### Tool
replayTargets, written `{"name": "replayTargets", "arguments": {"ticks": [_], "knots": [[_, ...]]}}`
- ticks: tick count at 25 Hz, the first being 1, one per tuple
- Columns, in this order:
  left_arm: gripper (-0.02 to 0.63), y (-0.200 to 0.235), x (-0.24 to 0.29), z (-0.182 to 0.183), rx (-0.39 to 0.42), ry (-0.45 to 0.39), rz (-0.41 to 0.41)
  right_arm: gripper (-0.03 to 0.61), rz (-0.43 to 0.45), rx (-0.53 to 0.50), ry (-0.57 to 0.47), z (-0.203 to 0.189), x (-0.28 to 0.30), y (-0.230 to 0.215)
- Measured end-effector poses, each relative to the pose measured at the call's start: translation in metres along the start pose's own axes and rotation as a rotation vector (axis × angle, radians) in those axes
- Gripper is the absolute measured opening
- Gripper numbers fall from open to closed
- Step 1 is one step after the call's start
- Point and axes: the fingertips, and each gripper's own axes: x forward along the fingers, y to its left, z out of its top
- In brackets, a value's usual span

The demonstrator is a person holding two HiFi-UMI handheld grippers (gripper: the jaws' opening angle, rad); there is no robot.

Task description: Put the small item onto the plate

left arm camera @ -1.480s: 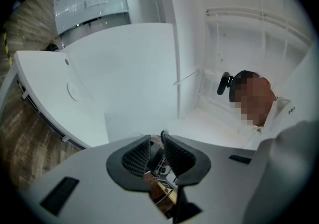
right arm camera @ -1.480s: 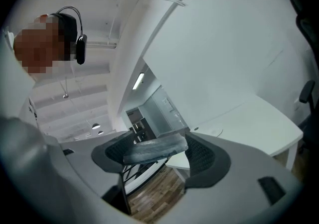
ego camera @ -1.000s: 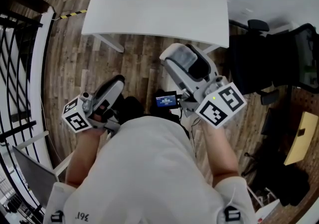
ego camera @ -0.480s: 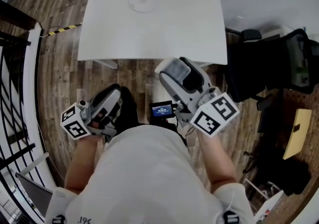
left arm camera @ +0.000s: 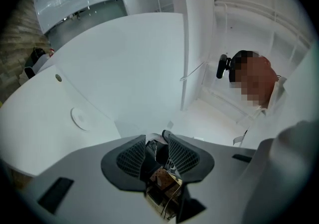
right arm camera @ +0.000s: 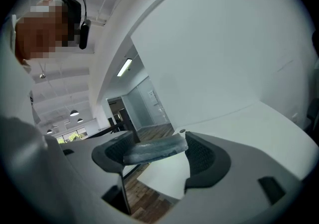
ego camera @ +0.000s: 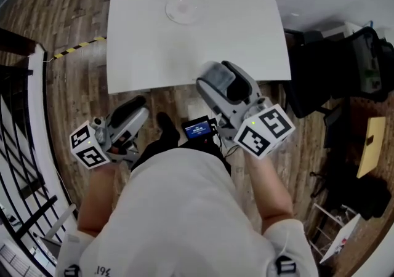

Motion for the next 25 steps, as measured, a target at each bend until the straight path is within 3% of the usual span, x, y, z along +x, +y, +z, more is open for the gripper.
{"name": "replayTargets", "arguments": {"ticks": [6, 13, 25], "knots": [[0.126, 0.016, -0.013, 0.019, -0.036, 0.017, -0.044, 0.316, -0.06, 0.004, 0.003, -0.002, 0.026, 0.002], [0.126, 0.032, -0.013, 0.023, -0.067, 0.017, -0.042, 0.316, -0.087, 0.021, 0.033, -0.011, 0.043, -0.012], [0.124, 0.058, 0.012, 0.029, -0.066, -0.044, 0.037, 0.316, 0.018, -0.012, 0.118, -0.007, 0.088, -0.045]]}}
